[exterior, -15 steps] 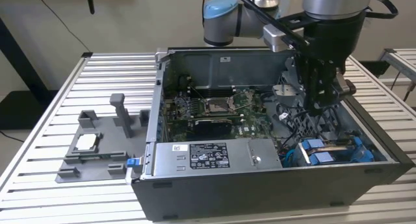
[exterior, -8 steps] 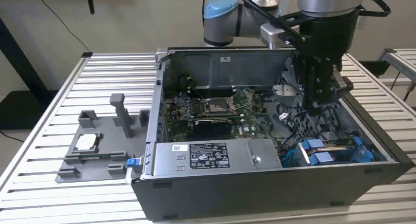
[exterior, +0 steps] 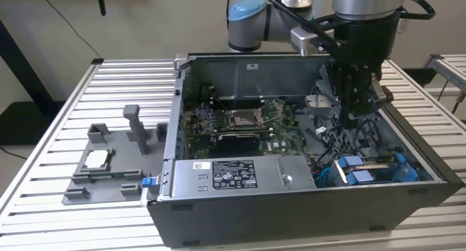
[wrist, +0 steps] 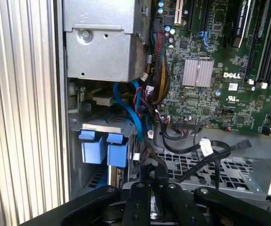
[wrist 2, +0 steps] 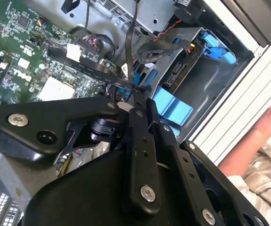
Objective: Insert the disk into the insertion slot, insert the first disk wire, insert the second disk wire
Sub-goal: 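Insert the second disk wire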
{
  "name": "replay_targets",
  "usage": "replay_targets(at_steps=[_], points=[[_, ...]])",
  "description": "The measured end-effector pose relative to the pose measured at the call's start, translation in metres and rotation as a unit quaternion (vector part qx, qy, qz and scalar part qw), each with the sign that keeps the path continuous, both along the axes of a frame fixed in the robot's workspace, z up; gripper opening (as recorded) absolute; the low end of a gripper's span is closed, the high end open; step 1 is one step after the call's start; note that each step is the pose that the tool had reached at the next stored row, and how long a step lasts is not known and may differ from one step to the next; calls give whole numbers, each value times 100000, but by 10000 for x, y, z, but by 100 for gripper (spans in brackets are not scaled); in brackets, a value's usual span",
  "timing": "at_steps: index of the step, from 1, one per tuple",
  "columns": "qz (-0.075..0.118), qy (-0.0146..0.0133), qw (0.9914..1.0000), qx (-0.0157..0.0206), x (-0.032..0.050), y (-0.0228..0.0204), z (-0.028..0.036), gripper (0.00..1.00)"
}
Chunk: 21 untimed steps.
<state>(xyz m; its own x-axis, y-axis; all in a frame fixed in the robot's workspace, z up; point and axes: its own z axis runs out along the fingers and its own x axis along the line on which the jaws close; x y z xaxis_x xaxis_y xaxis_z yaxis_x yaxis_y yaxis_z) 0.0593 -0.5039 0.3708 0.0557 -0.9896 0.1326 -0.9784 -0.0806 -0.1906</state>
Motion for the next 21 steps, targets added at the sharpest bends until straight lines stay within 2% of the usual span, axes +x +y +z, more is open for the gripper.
replay_targets(at_steps=[5, 8, 14, 19, 20, 21], points=[[-5, -4, 100000, -3, -1, -5, -8, 17], [0, -4, 100000, -13, 0, -42, -14, 16], [-25, 120, 100000, -9, 15, -233, -41, 16], [-68, 219, 100000, -2, 32, -370, -66, 16], [-91, 227, 99999, 263, 33, -381, -73, 16], [-119, 225, 99996, 893, 34, -387, -78, 16]])
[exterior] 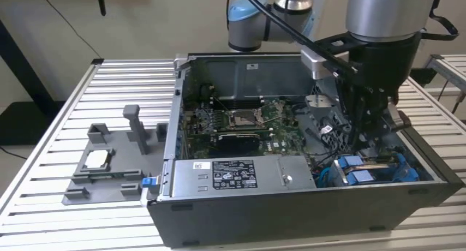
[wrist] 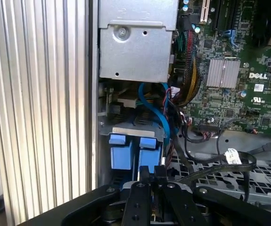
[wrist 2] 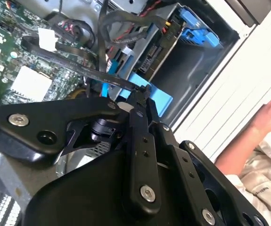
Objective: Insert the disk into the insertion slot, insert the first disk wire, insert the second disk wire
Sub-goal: 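Insert the second disk wire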
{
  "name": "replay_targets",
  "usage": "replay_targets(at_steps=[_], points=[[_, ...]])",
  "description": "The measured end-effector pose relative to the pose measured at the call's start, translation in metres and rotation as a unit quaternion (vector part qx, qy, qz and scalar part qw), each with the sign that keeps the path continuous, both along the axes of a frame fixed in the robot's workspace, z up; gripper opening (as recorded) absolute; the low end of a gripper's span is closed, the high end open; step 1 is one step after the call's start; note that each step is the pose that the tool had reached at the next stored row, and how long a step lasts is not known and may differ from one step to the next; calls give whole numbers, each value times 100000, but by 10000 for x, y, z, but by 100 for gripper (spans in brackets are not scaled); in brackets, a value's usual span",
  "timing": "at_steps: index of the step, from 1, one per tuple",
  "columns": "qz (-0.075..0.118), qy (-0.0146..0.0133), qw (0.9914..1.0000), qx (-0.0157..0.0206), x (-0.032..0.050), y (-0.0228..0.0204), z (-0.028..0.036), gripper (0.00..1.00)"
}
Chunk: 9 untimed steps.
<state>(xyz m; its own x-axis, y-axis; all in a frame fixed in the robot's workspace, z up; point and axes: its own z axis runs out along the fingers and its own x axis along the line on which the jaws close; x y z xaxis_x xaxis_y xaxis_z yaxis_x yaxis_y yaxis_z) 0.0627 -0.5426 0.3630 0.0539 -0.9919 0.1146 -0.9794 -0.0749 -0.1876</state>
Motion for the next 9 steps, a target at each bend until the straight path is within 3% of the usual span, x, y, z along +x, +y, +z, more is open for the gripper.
replay_targets(at_steps=[2, 3, 5, 9], points=[[-68, -1, 99993, 1190, 1, -14, -8, 16], [-90, 2, 99988, 1516, 3, -25, -11, 16], [-95, 279, 99987, 1610, 23, -49, -17, 16], [-117, 1693, 99970, 1778, 112, -81, -27, 16]])
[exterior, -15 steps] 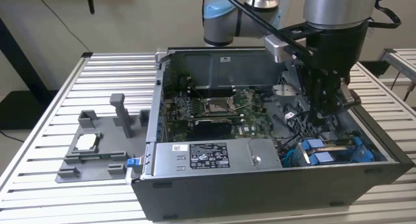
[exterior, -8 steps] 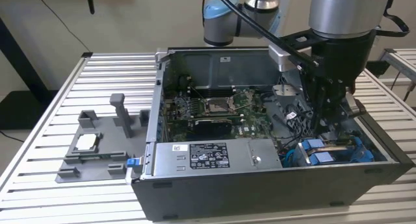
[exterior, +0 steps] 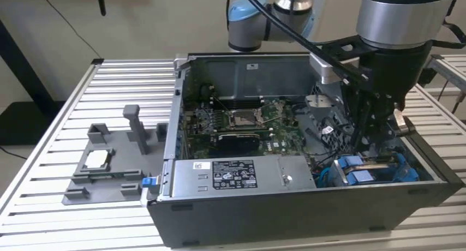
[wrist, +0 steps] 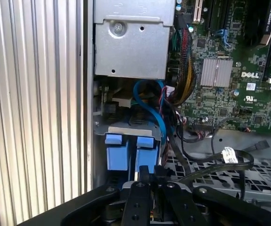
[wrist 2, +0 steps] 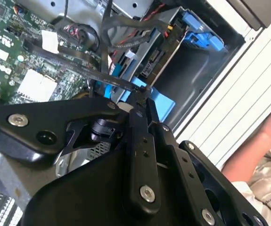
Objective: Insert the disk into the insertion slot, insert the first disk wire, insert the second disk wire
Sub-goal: 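Insert the second disk wire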
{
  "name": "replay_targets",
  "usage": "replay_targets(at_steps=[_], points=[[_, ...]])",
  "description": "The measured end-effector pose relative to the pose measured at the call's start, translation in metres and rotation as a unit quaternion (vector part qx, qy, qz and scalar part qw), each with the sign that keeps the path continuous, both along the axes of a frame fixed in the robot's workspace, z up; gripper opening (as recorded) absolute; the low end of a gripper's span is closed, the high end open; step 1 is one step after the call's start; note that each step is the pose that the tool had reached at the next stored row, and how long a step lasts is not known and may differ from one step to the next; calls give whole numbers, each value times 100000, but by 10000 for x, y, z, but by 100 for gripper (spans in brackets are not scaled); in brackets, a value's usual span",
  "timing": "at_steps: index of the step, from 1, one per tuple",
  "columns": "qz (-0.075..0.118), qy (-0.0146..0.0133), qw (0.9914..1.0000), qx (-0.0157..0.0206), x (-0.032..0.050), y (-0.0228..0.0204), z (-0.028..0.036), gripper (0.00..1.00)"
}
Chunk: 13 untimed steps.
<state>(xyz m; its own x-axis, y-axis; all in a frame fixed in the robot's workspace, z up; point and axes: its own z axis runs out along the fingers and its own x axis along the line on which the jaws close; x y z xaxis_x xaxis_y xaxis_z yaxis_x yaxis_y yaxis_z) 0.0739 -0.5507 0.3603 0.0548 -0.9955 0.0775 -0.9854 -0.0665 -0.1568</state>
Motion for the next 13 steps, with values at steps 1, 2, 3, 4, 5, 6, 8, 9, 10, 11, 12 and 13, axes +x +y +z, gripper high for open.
replay_targets(at_steps=[1, 2, 3, 4, 5, 6, 8, 9, 10, 11, 12, 13], points=[[-3, 319, 99999, 87, 25, -5, -3, 16], [-2, 589, 99998, 199, 50, -10, -6, 16], [-5, 839, 99996, 329, 75, -14, -10, 16], [-3, 1086, 99993, 463, 100, -18, -13, 16], [2, 1592, 99984, 791, 152, -26, -21, 16], [0, 2257, 99966, 1272, 223, -38, -32, 16], [9, 2675, 99950, 1684, 270, -47, -40, 16], [11, 2859, 99941, 1920, 291, -51, -43, 16], [14, 3058, 99929, 2195, 312, -56, -47, 16], [17, 3236, 99918, 2431, 329, -61, -51, 16], [17, 3432, 99905, 2680, 346, -65, -54, 16], [21, 3656, 99890, 2933, 363, -70, -57, 16]])
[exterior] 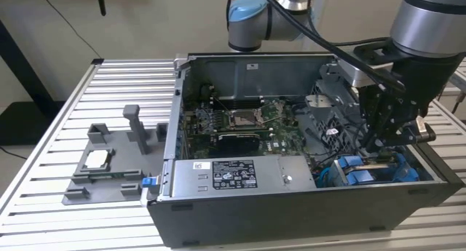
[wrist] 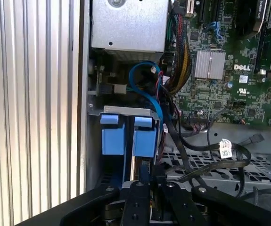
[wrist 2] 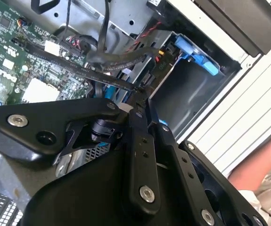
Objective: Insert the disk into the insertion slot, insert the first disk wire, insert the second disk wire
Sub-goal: 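Insert the second disk wire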
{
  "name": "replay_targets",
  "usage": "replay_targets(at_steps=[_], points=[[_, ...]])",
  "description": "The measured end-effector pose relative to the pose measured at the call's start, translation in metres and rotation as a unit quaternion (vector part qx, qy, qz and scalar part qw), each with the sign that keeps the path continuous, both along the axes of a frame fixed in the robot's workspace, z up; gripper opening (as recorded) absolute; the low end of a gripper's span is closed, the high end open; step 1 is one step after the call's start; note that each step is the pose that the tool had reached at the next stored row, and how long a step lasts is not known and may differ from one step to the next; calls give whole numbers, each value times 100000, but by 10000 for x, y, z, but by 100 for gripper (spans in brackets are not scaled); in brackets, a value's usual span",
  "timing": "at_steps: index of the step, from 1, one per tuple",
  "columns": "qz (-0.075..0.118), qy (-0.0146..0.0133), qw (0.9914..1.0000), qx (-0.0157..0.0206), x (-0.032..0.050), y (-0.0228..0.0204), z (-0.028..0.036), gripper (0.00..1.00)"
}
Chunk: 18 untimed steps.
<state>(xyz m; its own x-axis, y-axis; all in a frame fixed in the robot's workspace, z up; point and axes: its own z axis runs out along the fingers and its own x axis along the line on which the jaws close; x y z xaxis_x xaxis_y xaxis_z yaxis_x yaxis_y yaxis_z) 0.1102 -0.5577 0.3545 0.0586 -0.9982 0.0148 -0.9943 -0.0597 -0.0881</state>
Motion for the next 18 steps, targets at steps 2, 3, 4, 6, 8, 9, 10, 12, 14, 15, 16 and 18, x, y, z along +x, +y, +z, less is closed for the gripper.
replay_targets(at_steps=[2, 3, 4, 6, 8, 9, 10, 12, 14, 15, 16, 18], points=[[2, 484, 99998, 484, 28, -10, -7, 16], [3, 731, 99995, 689, 39, -14, -10, 16], [2, 1006, 99991, 898, 48, -18, -12, 16], [-1, 1539, 99980, 1271, 61, -26, -18, 16], [3, 2019, 99966, 1671, 76, -33, -24, 16], [0, 2220, 99958, 1870, 84, -36, -27, 16], [0, 2340, 99952, 2018, 92, -41, -29, 16], [-55, 2455, 99948, 2083, 102, -51, -33, 16], [-206, 2527, 99946, 2097, 108, -63, -38, 16], [-316, 2552, 99945, 2097, 109, -69, -40, 16], [-438, 2575, 99944, 2102, 111, -75, -42, 16], [-682, 2607, 99942, 2103, 115, -88, -47, 16]])
